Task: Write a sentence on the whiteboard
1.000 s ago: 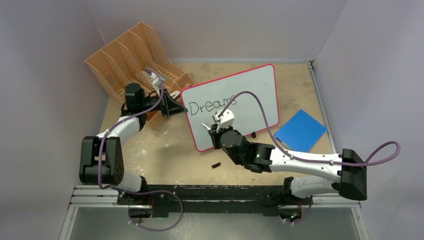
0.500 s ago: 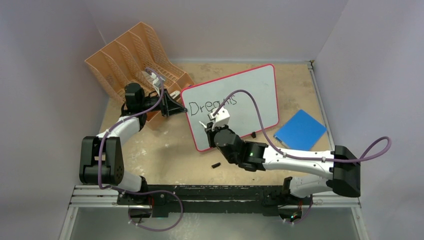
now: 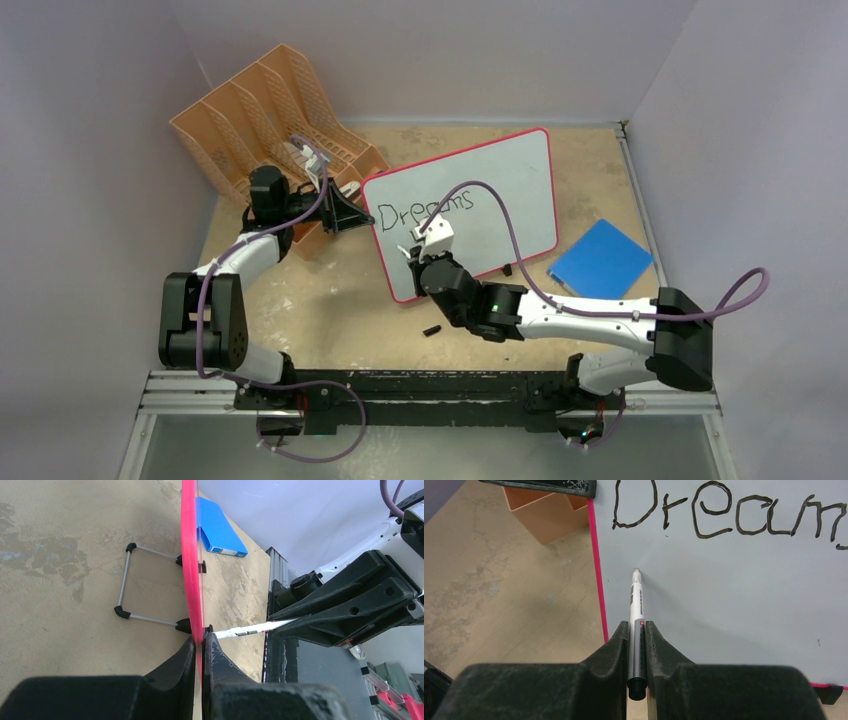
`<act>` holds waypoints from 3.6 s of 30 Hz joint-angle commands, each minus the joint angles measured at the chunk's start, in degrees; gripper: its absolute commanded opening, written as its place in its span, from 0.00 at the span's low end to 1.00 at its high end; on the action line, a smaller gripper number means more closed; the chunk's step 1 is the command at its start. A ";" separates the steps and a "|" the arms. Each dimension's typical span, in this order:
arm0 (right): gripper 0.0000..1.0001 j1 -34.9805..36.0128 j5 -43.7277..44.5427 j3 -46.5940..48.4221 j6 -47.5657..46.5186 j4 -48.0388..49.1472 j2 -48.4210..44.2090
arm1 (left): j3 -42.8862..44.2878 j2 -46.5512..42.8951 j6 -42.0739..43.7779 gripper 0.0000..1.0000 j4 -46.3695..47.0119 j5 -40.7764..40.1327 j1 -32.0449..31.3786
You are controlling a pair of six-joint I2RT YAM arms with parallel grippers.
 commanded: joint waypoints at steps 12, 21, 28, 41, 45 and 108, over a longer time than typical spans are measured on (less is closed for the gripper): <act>0.00 0.04 0.83 3.05 3.88 -5.45 1.61 | 1.63 -1.39 1.56 0.00 0.83 -0.01 -0.57; 0.00 0.02 -0.40 2.59 5.75 -8.60 1.38 | 1.63 -1.39 1.47 0.00 0.86 0.03 -0.57; 0.00 0.02 -1.15 2.26 6.61 -8.84 1.56 | 1.61 -1.39 1.38 0.00 0.91 -0.01 -0.57; 0.00 0.08 1.10 2.35 5.28 -5.57 -2.59 | 1.60 -1.39 1.47 0.00 0.95 -0.03 -0.57; 0.00 0.09 1.61 2.31 5.41 -5.21 -3.01 | 1.57 -1.48 1.47 0.00 0.94 -0.03 -0.57; 0.00 -1.59 5.48 1.39 8.13 -8.70 -1.31 | 1.54 -1.57 1.48 0.00 0.86 0.05 -0.57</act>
